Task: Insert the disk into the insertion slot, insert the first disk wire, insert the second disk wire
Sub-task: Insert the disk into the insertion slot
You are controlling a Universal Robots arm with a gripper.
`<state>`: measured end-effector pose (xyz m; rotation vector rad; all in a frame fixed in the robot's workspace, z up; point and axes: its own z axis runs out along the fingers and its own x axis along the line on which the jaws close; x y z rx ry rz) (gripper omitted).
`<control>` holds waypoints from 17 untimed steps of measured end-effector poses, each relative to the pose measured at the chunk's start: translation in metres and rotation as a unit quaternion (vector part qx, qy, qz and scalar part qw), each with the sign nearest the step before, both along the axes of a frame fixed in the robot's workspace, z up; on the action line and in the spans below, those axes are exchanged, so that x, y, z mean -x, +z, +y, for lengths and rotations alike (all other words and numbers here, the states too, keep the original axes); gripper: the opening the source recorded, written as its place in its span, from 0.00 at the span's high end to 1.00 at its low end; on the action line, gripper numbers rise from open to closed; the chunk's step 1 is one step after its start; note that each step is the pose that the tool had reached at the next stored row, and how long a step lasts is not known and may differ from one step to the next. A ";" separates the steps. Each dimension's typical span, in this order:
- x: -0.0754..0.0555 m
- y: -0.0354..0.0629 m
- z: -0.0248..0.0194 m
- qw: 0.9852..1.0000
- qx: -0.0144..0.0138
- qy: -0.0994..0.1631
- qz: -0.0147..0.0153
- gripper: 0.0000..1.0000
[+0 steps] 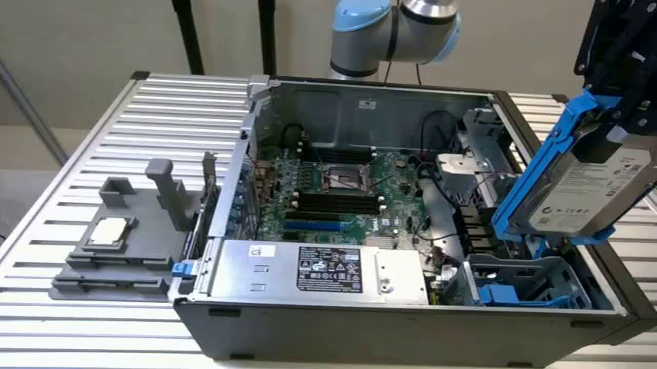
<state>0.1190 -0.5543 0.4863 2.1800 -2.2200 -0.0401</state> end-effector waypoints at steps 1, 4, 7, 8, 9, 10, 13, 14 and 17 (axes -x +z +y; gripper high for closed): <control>0.000 0.0000 0.0000 1.000 0.000 0.000 0.000 0.67; 0.000 0.0000 0.0000 1.000 0.000 0.000 0.000 0.67; 0.000 0.0000 0.0000 1.000 0.000 0.000 0.000 0.67; 0.000 0.0000 0.0000 1.000 0.000 0.000 0.000 0.67; 0.000 0.0000 0.0000 1.000 0.000 0.000 0.000 0.67; 0.000 0.0000 0.0000 1.000 0.000 0.000 0.000 0.67; 0.000 0.0000 -0.0001 1.000 0.000 0.000 0.000 0.67; 0.000 0.0001 -0.0007 1.000 0.000 0.000 0.000 0.67; 0.000 -0.0002 -0.0089 1.000 0.000 0.000 0.000 0.67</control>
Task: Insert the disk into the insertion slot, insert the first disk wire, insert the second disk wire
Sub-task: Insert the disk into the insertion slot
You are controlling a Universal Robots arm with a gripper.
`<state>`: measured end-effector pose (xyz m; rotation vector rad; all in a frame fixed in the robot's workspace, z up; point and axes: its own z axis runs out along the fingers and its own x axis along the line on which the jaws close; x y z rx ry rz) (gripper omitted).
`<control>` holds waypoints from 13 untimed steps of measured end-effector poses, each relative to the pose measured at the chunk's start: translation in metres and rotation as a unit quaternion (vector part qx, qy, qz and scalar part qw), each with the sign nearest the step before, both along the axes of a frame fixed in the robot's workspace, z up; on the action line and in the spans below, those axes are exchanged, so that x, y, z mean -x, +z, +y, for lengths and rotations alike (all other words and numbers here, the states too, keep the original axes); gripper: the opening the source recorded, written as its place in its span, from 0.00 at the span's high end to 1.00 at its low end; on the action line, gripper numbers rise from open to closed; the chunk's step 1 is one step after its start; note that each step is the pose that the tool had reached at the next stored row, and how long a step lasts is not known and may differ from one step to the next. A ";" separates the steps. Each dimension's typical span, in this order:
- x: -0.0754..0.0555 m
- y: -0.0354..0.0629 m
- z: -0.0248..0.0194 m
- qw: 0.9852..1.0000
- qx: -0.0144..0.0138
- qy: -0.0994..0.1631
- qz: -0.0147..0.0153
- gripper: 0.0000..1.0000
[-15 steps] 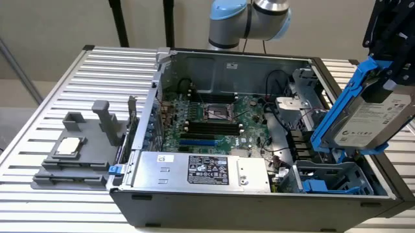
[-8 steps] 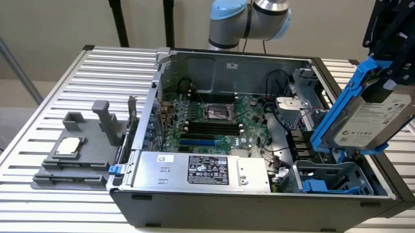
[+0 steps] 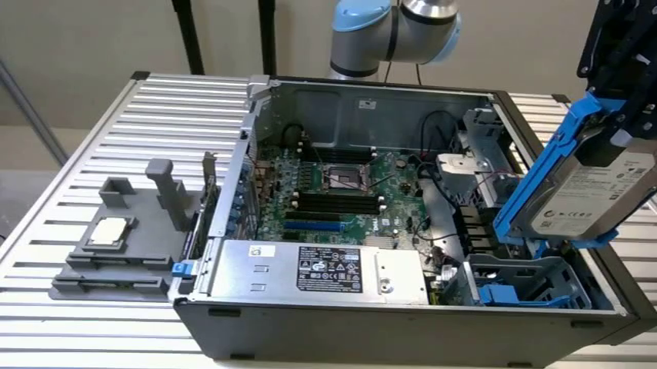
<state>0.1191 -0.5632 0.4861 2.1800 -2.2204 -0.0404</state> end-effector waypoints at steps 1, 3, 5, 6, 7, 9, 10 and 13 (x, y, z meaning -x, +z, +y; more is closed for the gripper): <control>0.000 -0.0002 -0.0042 1.000 0.000 0.000 0.000 0.67; 0.000 -0.0005 -0.0133 1.000 -0.001 0.000 0.000 0.67; 0.001 -0.0015 -0.0196 1.000 -0.002 0.000 0.000 0.67; 0.003 -0.0020 -0.0209 1.000 -0.002 0.000 0.000 0.67; 0.004 -0.0029 -0.0216 1.000 -0.003 0.000 0.000 0.67; 0.006 -0.0051 -0.0221 1.000 -0.003 0.001 0.000 0.67; 0.006 -0.0068 -0.0224 1.000 -0.004 0.001 0.000 0.67; 0.008 -0.0118 -0.0230 1.000 -0.006 0.002 0.000 0.67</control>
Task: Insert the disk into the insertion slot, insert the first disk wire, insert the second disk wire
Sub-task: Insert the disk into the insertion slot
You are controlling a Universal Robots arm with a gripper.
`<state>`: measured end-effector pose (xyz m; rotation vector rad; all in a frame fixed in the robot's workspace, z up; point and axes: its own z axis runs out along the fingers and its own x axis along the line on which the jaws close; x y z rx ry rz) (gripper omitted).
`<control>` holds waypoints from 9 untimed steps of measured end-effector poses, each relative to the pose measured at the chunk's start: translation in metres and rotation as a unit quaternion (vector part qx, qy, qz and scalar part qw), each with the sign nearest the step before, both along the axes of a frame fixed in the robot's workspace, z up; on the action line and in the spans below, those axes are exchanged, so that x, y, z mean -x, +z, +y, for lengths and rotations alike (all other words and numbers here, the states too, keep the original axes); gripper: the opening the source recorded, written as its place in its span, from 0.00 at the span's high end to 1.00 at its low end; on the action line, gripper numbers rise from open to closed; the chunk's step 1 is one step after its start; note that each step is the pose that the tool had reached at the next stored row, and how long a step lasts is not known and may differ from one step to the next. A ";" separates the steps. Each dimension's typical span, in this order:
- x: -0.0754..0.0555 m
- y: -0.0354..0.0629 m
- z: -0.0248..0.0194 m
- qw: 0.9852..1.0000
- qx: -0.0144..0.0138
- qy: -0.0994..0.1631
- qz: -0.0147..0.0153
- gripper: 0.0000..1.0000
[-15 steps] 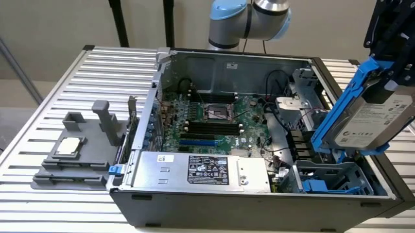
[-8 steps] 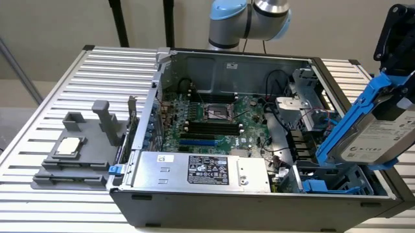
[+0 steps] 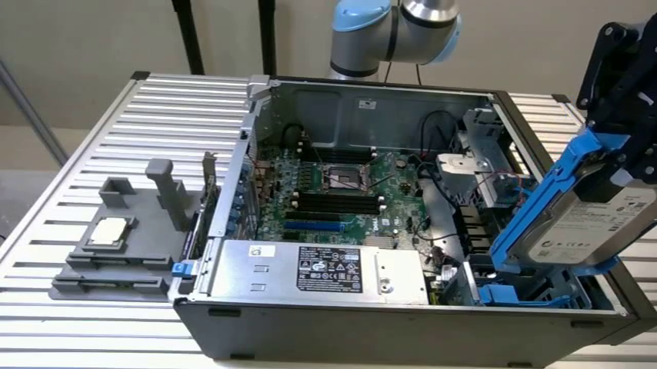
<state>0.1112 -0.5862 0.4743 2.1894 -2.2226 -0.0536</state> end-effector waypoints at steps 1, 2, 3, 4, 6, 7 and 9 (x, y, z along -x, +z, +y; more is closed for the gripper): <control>0.001 -0.0012 -0.0004 1.000 -0.001 0.000 0.000 0.67; 0.001 -0.0022 -0.0007 1.000 -0.003 0.001 0.000 0.67; 0.001 -0.0033 -0.0010 1.000 -0.004 0.001 0.000 0.67; 0.001 -0.0043 -0.0013 1.000 -0.006 0.002 0.000 0.67; 0.001 -0.0063 -0.0019 1.000 -0.010 0.003 0.000 0.67; 0.001 -0.0073 -0.0023 1.000 -0.012 0.003 0.000 0.67; 0.001 -0.0090 -0.0042 1.000 -0.016 0.004 0.000 0.67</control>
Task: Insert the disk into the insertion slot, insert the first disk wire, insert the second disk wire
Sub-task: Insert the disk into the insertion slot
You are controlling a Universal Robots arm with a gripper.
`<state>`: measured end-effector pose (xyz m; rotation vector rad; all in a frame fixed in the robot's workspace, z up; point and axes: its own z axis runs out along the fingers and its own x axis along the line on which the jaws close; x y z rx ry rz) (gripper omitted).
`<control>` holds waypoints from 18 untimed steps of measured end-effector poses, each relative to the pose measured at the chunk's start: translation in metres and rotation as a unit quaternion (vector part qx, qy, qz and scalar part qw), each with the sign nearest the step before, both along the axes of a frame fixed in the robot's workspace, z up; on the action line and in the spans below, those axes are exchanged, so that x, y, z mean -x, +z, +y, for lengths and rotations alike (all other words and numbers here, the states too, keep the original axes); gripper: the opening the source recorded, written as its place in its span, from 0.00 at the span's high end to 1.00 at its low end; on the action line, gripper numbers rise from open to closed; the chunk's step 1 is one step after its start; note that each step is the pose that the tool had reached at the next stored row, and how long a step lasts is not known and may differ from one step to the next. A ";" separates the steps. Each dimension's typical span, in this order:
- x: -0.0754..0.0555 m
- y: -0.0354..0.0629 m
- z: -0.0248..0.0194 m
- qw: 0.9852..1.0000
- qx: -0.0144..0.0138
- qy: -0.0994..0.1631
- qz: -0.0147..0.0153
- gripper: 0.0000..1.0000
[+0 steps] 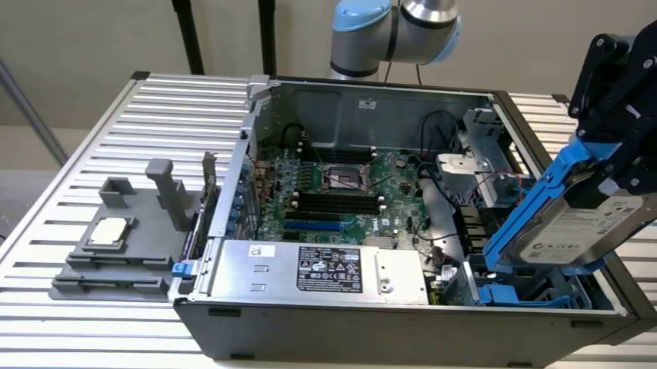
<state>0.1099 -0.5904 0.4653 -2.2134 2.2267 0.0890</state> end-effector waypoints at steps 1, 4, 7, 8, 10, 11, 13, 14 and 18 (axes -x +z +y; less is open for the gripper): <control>0.000 -0.0007 -0.0015 1.000 -0.001 0.000 0.000 0.67; 0.000 -0.0027 -0.0051 1.000 -0.003 0.001 0.000 0.67; 0.001 -0.0045 -0.0066 1.000 -0.005 0.003 0.000 0.67; 0.002 -0.0050 -0.0070 1.000 -0.006 0.004 0.000 0.67; 0.002 -0.0062 -0.0076 1.000 -0.007 0.006 0.000 0.67; 0.002 -0.0069 -0.0078 1.000 -0.007 0.007 0.000 0.67; 0.002 -0.0082 -0.0079 1.000 -0.008 0.009 0.000 0.67; 0.002 -0.0091 -0.0080 1.000 -0.009 0.010 0.000 0.67; 0.002 -0.0121 -0.0081 1.000 -0.012 0.013 0.000 0.67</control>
